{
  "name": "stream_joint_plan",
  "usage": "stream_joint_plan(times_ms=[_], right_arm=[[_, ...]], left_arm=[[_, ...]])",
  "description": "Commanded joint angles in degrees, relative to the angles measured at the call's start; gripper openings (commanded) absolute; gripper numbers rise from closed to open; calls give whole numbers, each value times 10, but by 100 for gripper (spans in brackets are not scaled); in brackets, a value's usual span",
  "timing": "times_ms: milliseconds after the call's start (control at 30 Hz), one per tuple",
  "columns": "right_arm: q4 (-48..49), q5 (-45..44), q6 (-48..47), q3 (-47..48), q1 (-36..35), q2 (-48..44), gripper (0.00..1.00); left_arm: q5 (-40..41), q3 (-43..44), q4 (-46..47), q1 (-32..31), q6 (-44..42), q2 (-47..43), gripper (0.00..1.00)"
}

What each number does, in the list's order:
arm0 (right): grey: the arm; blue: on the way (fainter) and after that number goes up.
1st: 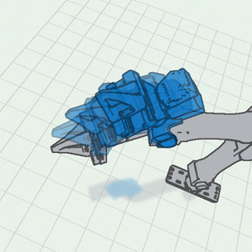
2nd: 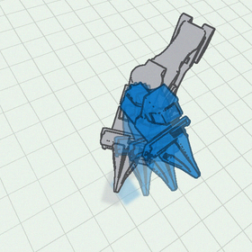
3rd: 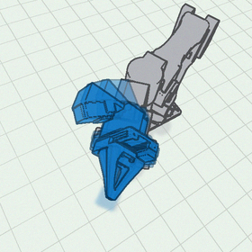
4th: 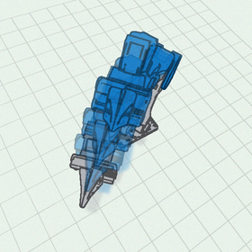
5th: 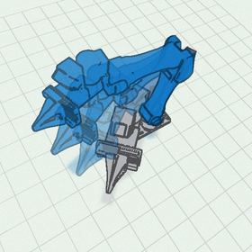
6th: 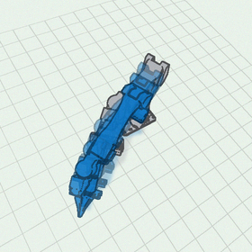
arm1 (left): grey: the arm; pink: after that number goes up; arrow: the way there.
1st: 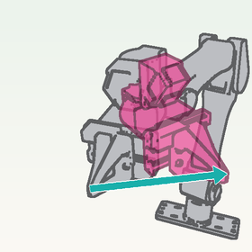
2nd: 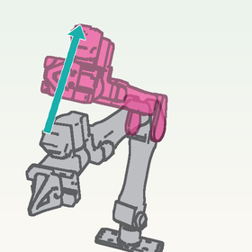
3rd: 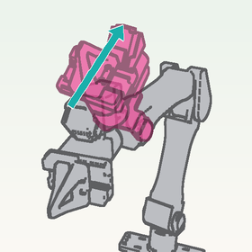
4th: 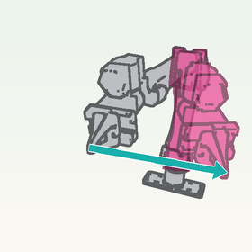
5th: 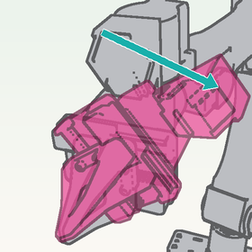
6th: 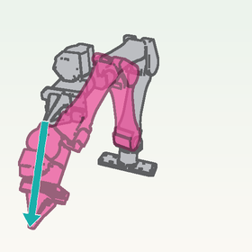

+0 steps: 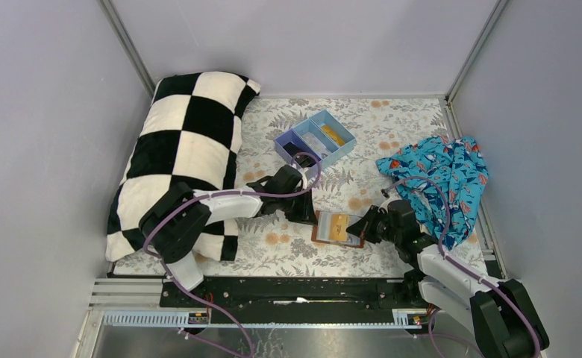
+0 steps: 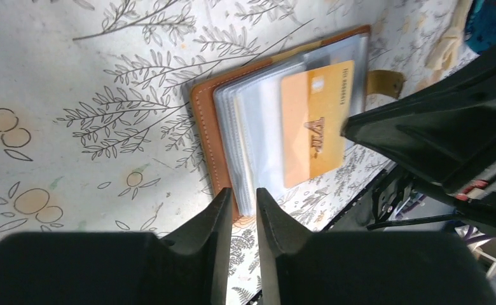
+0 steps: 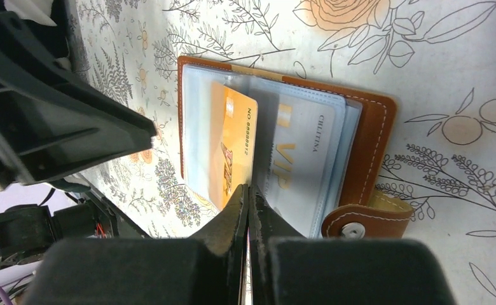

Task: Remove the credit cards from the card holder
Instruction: Remove the credit card from the card holder.

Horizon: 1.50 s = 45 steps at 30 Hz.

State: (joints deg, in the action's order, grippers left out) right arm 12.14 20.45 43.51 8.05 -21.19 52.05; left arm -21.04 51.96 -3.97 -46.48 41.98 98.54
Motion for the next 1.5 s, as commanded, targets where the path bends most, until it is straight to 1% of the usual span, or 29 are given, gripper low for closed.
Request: stream_joint_plan(times_ms=[0,67,167,367,567,800,833,1000,1067,1133,1200,1333,1400,1467], right_arm=[[-4,-1,-5,-2,6,-2,0],[2,0,-5,-3,5,3,0],[13,5,-4,-3,7,13,0],[31,14,6,-11,11,25,0],[40,22,7,-15,16,34,0],[62,35,15,-20,21,42,0],[65,36,18,-21,21,40,1],[68,31,31,-28,24,29,36],[71,29,36,-31,26,30,46],[76,29,43,-36,28,34,52],[92,32,50,-42,30,42,55],[146,50,77,-56,33,72,55],[176,57,92,-64,34,85,53],[201,61,106,-71,36,95,47]], left_arm=[[37,19,7,-10,-2,-55,25],[27,27,27,-21,6,-50,25],[3,47,55,-39,17,-17,25],[12,81,53,-46,26,54,21],[42,85,41,-47,27,65,20],[29,84,43,-48,28,87,20],[27,84,43,-48,28,92,19],[18,85,41,-47,28,109,19],[17,86,41,-47,26,112,19],[17,86,41,-48,25,114,19],[17,86,41,-47,25,115,19],[16,86,41,-48,24,120,18],[16,86,41,-47,24,121,18],[17,85,41,-48,24,121,18]])
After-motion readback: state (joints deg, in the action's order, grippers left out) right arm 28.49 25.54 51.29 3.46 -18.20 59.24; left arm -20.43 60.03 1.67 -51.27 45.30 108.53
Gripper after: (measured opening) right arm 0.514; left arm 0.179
